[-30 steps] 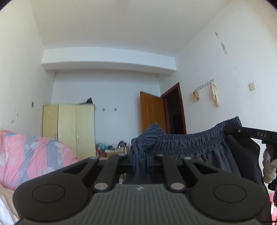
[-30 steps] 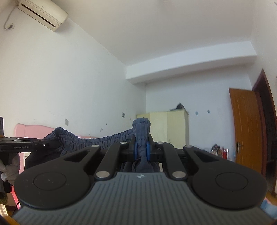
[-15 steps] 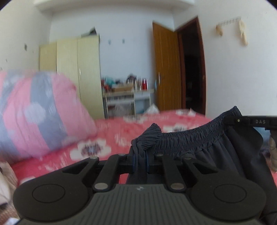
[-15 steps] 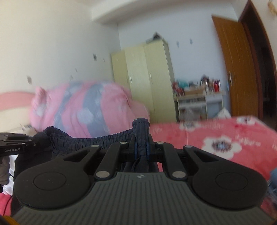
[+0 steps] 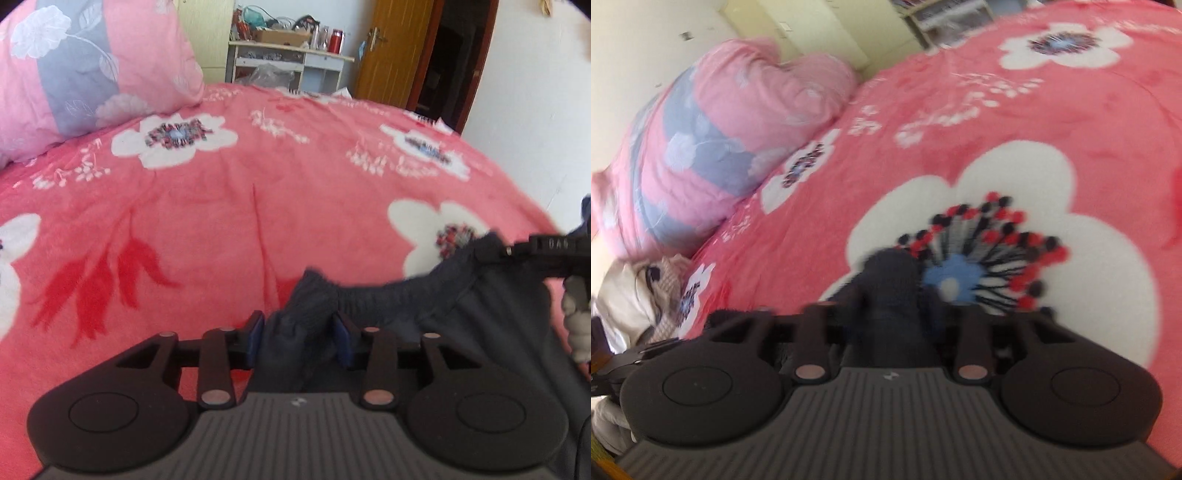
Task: Fold clothes
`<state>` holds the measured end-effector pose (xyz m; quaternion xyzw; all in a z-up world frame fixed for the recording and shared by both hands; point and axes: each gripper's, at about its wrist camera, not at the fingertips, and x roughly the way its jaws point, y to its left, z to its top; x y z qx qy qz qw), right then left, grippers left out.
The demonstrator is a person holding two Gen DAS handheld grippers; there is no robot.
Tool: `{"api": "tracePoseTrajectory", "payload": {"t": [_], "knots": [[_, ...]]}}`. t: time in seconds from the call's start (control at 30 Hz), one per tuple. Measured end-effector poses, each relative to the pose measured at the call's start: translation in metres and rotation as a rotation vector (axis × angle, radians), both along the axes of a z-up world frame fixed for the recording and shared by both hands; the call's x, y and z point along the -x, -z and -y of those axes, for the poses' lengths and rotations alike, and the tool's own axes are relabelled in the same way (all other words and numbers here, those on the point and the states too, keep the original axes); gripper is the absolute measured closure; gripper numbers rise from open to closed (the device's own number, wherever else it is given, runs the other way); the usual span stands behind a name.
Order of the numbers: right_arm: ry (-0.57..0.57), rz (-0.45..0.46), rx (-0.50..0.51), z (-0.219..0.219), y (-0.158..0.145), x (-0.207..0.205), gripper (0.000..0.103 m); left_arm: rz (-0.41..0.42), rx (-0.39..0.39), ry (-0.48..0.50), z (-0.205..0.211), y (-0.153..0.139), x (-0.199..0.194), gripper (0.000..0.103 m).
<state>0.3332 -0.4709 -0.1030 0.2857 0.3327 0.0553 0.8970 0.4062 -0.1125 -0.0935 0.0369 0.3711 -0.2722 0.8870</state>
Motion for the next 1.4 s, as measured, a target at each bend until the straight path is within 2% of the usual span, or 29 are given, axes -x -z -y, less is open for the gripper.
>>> {"api": "tracePoseTrajectory", "payload": {"t": [0.07,0.2,0.27,0.43,0.53,0.57,0.67,0.77,0.9,1.03,1.13,1.17,1.23,1.27,1.3,1.4], "knots": [[0.034,-0.022,0.002,0.008,-0.011,0.010,0.051,0.015,0.010,-0.030,-0.004,-0.026,0.009,0.053],[0.102,-0.025,-0.014,0.023,-0.036,0.044,0.048,0.024,0.047,-0.099,-0.033,-0.072,0.035,0.053],[0.108,0.005,-0.034,0.030,-0.053,0.073,0.048,0.043,0.062,-0.126,-0.055,-0.100,0.060,0.053],[0.033,0.104,0.048,0.016,-0.112,0.156,0.048,0.163,0.043,-0.147,-0.127,-0.172,0.157,0.053],[-0.020,0.166,0.135,-0.006,-0.145,0.204,0.048,0.182,0.012,-0.158,-0.167,-0.198,0.221,0.052],[-0.035,0.185,0.153,-0.015,-0.154,0.217,0.048,0.166,0.008,-0.153,-0.176,-0.199,0.240,0.052],[-0.079,0.226,0.155,-0.044,-0.174,0.245,0.050,0.105,-0.012,-0.118,-0.194,-0.183,0.296,0.051],[-0.125,0.243,0.134,-0.077,-0.183,0.259,0.056,0.039,-0.031,-0.054,-0.192,-0.136,0.341,0.051],[-0.216,0.203,0.080,-0.128,-0.173,0.245,0.065,-0.003,-0.029,-0.034,-0.181,-0.085,0.360,0.051],[-0.267,0.095,0.036,-0.178,-0.153,0.208,0.065,-0.032,-0.020,-0.031,-0.171,-0.039,0.370,0.052],[-0.253,0.003,0.002,-0.205,-0.137,0.170,0.065,-0.052,-0.009,-0.029,-0.164,-0.005,0.377,0.053],[-0.242,-0.018,-0.001,-0.212,-0.131,0.156,0.064,-0.048,0.020,-0.036,-0.168,-0.005,0.376,0.053],[-0.218,-0.065,-0.013,-0.224,-0.116,0.126,0.064,-0.052,0.071,-0.059,-0.177,-0.003,0.373,0.063],[-0.206,-0.090,-0.020,-0.229,-0.108,0.110,0.064,-0.055,0.090,-0.070,-0.181,-0.001,0.371,0.072],[-0.189,-0.110,-0.024,-0.232,-0.101,0.094,0.064,-0.058,0.109,-0.080,-0.185,0.001,0.370,0.076],[-0.142,-0.166,-0.019,-0.243,-0.078,0.047,0.064,-0.065,0.162,-0.092,-0.196,0.006,0.369,0.084]]}}
